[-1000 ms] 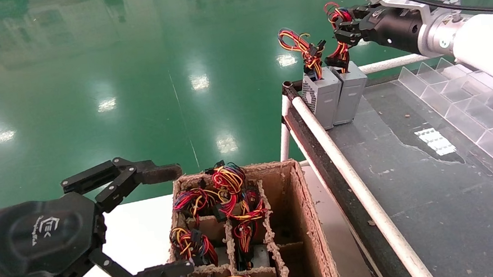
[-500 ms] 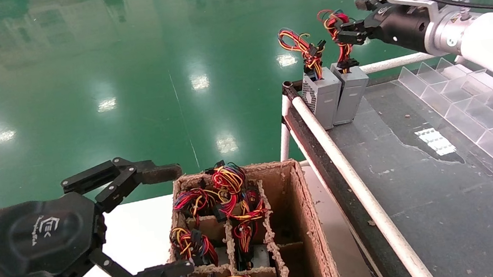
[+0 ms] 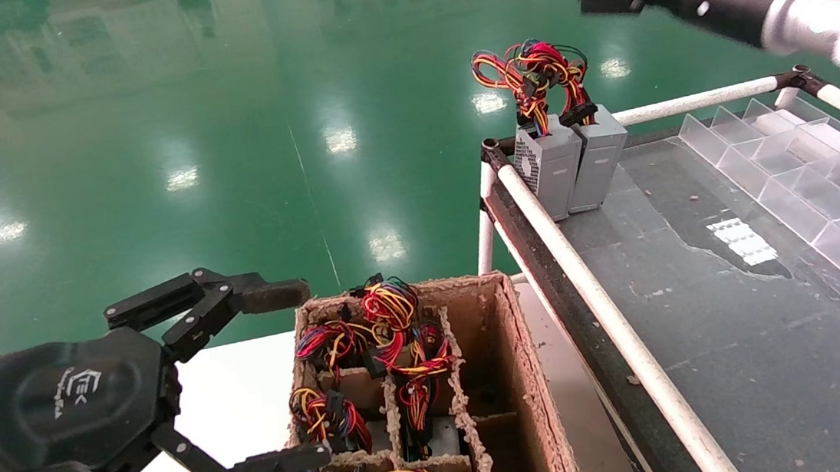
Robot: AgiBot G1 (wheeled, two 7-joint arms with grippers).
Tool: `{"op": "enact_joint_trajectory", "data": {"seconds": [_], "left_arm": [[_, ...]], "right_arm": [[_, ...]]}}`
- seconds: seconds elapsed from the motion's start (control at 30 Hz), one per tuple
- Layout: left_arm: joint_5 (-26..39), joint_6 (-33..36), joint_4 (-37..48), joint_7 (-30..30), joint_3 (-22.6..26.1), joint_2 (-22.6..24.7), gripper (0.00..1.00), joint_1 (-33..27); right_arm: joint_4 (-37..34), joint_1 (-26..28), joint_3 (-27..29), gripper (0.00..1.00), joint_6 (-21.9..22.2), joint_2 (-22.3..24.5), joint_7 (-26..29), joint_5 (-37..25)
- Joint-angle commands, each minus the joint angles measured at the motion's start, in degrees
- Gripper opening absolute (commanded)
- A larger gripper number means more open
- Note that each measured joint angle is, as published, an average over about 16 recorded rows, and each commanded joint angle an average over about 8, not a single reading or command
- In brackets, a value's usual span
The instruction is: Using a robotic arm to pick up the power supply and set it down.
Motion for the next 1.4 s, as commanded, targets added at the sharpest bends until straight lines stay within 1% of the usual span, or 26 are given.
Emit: {"op": "enact_joint_trajectory", "data": {"seconds": [0.03, 0.13, 1.3, 1.4], "left_arm": [[0.0, 0.0, 0.0, 0.0, 0.0, 0.0, 1.0, 0.0], [-0.01, -0.01, 0.01, 0.0, 0.0, 0.0, 1.0, 0.0], [-0.03, -0.01, 0.02, 0.02, 0.03, -0.01, 1.0, -0.01], [-0.03, -0.01, 0.02, 0.02, 0.03, -0.01, 1.0, -0.01]], "right_arm": [[0.06, 0.0, 0.95, 1.0, -1.24, 0.65, 0.9, 1.37], [3.09, -1.86, 1.18, 1.0, -2.62, 1.85, 1.99, 1.96], [45.87, -29.26, 6.89, 1.0, -25.69, 20.59, 17.25, 13.63], [47.69, -30.43, 7.14, 1.0, -26.67, 21.39, 17.9, 14.13]]}}
